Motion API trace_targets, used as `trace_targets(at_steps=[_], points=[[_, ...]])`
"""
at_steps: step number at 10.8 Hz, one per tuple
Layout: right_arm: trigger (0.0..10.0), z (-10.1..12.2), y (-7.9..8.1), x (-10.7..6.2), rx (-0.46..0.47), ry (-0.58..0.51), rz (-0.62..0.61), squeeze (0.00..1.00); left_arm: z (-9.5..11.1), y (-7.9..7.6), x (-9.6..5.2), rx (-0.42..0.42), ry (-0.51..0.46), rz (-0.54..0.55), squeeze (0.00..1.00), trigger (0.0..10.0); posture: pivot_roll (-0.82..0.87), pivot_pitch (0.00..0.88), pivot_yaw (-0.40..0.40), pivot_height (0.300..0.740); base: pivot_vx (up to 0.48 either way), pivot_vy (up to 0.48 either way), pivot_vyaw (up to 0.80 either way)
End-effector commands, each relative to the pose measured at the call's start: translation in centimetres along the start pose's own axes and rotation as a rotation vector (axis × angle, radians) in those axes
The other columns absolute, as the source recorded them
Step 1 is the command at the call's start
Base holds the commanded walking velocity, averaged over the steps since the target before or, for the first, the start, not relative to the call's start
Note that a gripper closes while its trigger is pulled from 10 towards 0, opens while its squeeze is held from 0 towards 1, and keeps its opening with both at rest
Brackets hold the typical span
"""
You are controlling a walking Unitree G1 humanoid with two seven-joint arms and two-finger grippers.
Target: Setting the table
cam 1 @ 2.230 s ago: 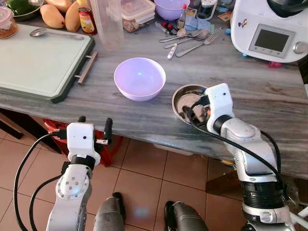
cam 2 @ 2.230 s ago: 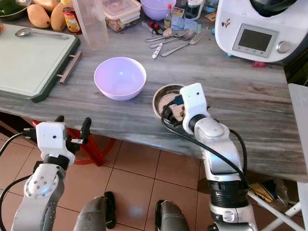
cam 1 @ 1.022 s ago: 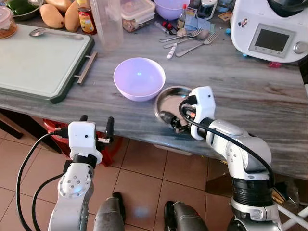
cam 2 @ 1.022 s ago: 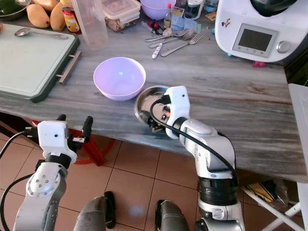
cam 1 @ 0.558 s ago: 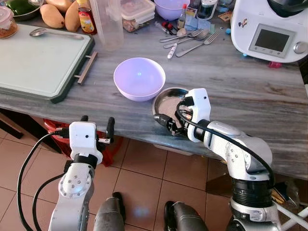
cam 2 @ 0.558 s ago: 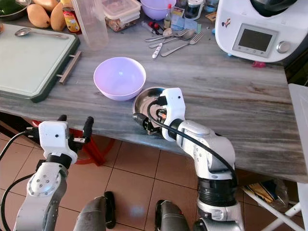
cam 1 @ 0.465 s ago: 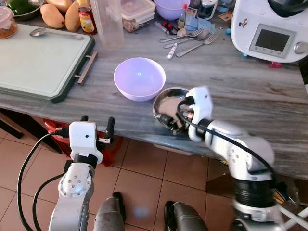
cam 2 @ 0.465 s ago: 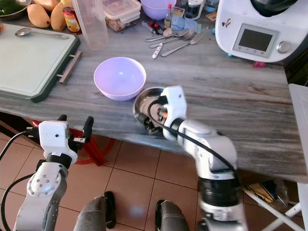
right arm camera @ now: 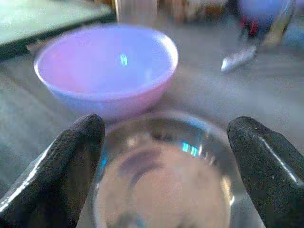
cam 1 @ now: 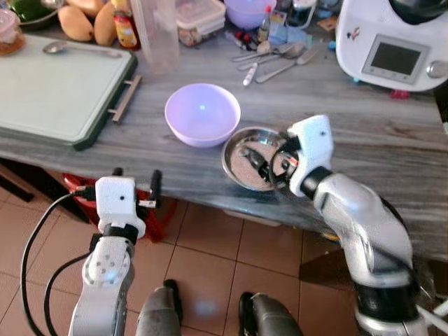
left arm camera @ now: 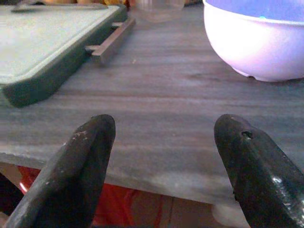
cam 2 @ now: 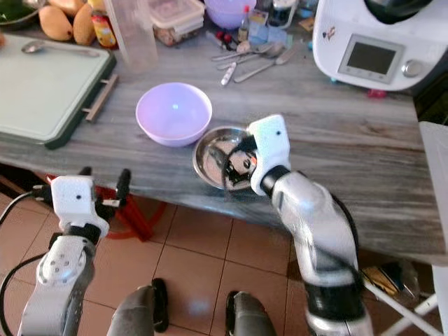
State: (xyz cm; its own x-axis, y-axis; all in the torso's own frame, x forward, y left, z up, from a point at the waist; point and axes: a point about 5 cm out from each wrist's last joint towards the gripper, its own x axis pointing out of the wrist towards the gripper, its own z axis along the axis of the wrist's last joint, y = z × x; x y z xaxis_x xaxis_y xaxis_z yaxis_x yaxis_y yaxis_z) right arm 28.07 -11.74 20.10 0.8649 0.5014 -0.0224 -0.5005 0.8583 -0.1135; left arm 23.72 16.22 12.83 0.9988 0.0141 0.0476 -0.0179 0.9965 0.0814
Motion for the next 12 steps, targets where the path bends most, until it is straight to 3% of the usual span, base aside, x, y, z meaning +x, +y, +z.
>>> trace_targets(at_steps=[1,2,3,8,12], points=[[10.0,0.7,0.3,-0.5,-0.064,-0.078,-0.028,0.0,0.1,0.5,-0.2,0.023,-0.012,0.049,0.0,10.0,-0.02,0.212,-0.038,0.74,0.0,0.0,0.0],[10.0,0.8,0.2,-0.9,-0.118,-0.124,-0.074,0.0,0.1,0.7,-0.1,0.029,-0.007,0.077,0.0,10.0,-0.02,0.213,-0.036,0.74,0.0,0.0,0.0],[10.0,-0.8,0.7,-2.2,-0.23,-0.16,-0.133,0.0,0.8,0.6,0.1,0.023,-0.038,0.093,0.0,10.0,-0.02,0.213,-0.033,0.74,0.0,0.0,0.0],[10.0,-1.7,0.3,-3.0,-0.239,-0.215,-0.274,0.0,0.8,0.3,0.4,0.026,-0.023,0.085,0.0,10.0,-0.02,0.225,-0.014,0.74,0.0,0.0,0.0],[10.0,-1.7,0.0,-2.6,-0.236,-0.225,-0.276,0.0,0.6,0.2,0.2,0.025,-0.007,0.086,0.0,10.0,-0.02,0.227,-0.022,0.74,-0.265,0.0,-0.54]])
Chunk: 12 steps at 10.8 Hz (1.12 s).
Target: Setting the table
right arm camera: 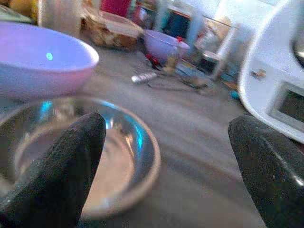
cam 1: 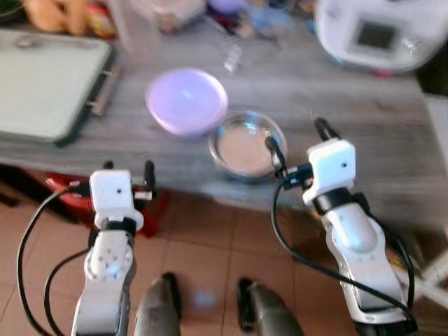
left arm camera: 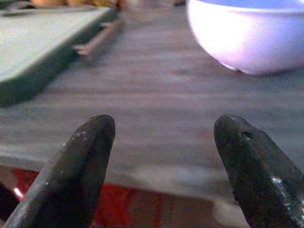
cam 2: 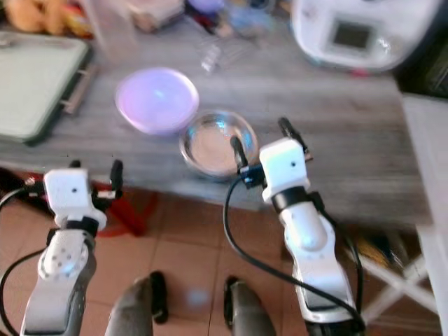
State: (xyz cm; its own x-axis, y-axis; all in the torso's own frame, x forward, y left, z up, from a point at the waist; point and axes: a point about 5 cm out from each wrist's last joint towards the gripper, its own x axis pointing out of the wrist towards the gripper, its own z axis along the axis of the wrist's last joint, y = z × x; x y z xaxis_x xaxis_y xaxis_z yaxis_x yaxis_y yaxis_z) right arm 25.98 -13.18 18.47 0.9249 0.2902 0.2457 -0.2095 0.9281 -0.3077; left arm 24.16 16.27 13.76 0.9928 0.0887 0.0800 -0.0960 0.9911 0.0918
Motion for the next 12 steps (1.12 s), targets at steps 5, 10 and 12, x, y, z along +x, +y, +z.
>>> trace_targets(at_steps=[5,10,12], points=[[10.0,-0.19,0.38,0.02,-0.002,-0.01,0.033,0.0,-0.45,0.02,-0.22,0.009,0.023,0.004,0.0,10.0,-0.02,0.219,-0.027,0.74,-0.272,0.0,-0.63],[10.0,-0.41,0.55,0.02,0.003,-0.006,0.044,0.0,-0.74,-0.2,-0.43,0.002,0.03,0.008,0.0,10.0,-0.03,0.214,-0.031,0.74,-0.224,0.0,-0.78],[10.0,-0.59,0.6,0.12,0.011,-0.003,0.072,0.0,-1.02,-0.22,-0.31,0.004,0.034,0.016,0.0,10.0,-0.03,0.218,-0.025,0.74,0.0,0.0,-0.25]])
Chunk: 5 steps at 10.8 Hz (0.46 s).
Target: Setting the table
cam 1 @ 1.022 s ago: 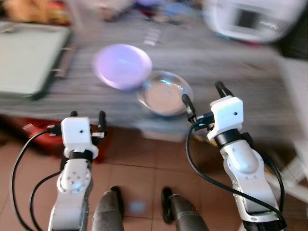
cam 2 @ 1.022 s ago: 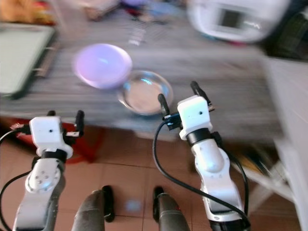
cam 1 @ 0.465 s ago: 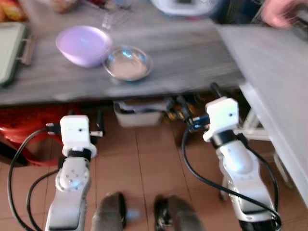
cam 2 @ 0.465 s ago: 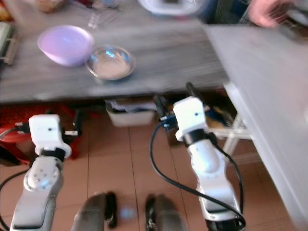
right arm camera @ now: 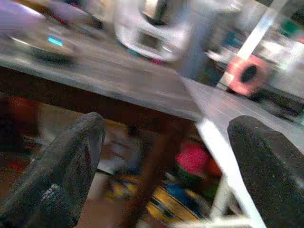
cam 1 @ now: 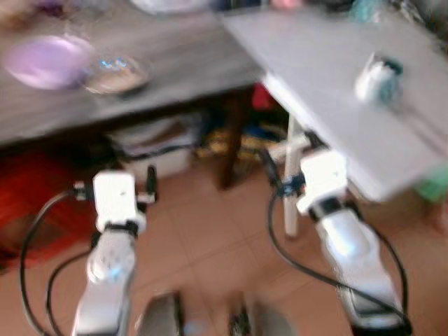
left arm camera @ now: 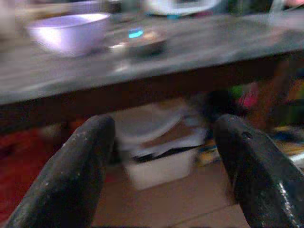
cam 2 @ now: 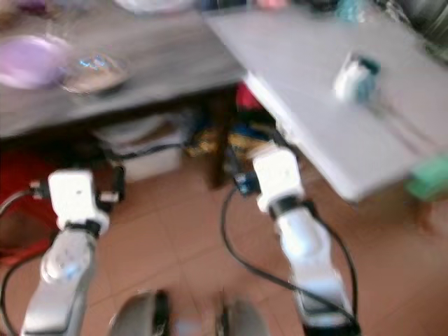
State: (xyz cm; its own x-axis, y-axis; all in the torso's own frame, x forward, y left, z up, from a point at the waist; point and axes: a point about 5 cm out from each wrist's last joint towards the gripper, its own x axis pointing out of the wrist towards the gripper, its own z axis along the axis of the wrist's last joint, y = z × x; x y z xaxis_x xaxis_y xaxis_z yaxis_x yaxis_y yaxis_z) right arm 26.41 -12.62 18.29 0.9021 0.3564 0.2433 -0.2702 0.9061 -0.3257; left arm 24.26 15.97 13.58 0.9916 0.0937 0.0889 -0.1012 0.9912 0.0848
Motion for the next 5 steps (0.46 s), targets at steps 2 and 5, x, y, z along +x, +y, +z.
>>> trace_targets(at_steps=[2,5], points=[[10.0,-0.8,0.0,-0.8,0.036,0.041,0.011,0.0,-1.4,0.2,-0.8,0.019,0.063,0.007,0.0,10.0,-0.03,0.219,-0.016,0.74,0.0,0.0,0.0],[10.0,-1.6,-0.5,-1.4,0.106,0.091,-0.029,0.0,-1.9,1.0,-1.8,0.051,0.081,0.003,0.0,10.0,-0.02,0.19,0.02,0.74,0.0,0.0,0.0]])
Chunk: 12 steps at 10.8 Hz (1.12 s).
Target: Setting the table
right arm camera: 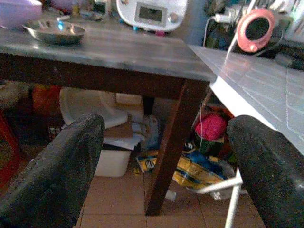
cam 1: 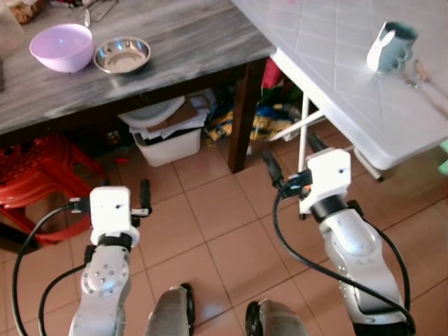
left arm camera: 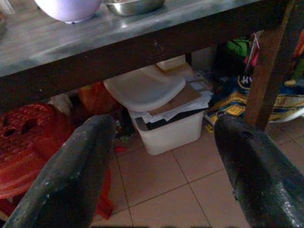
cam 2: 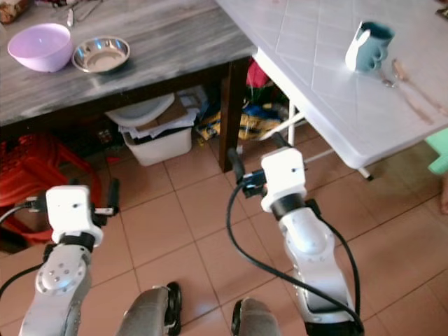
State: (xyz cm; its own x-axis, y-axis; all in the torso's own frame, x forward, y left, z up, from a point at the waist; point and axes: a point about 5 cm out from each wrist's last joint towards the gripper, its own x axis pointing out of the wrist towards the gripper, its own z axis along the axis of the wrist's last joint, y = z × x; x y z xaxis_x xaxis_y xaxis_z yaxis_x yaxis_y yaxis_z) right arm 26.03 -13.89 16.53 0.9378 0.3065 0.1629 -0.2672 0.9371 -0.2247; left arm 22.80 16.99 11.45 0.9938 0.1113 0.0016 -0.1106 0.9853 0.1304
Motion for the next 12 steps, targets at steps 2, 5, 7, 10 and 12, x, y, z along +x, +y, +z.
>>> trace_targets(at_steps=[2,5,7,10,12], points=[[10.0,-0.7,-0.8,-0.6,-0.021,0.051,-0.055,0.0,-0.1,0.1,0.0,0.01,-0.008,-0.021,0.0,10.0,-0.02,0.181,0.02,0.74,0.0,0.0,0.0],[10.0,-1.8,-2.1,-0.8,-0.076,0.093,-0.239,0.0,0.1,0.4,0.0,-0.009,-0.026,0.03,0.0,10.0,-0.02,0.156,-0.017,0.74,0.0,0.0,0.0],[10.0,-2.1,-2.3,-0.4,-0.007,0.086,-0.267,0.0,0.4,0.3,0.7,-0.02,-0.045,0.048,0.0,10.0,-0.02,0.142,-0.024,0.74,0.0,0.0,0.0],[10.0,-1.4,-1.5,-0.1,0.037,0.054,-0.191,0.0,0.8,-0.1,1.0,-0.018,-0.071,0.051,0.0,10.0,-0.03,0.172,-0.031,0.74,0.0,-0.104,0.0],[10.0,-0.7,-0.6,0.0,0.026,0.02,-0.141,0.0,0.9,-0.3,1.1,-0.023,-0.075,0.051,0.0,10.0,-0.03,0.177,-0.038,0.74,0.0,-0.345,0.78]])
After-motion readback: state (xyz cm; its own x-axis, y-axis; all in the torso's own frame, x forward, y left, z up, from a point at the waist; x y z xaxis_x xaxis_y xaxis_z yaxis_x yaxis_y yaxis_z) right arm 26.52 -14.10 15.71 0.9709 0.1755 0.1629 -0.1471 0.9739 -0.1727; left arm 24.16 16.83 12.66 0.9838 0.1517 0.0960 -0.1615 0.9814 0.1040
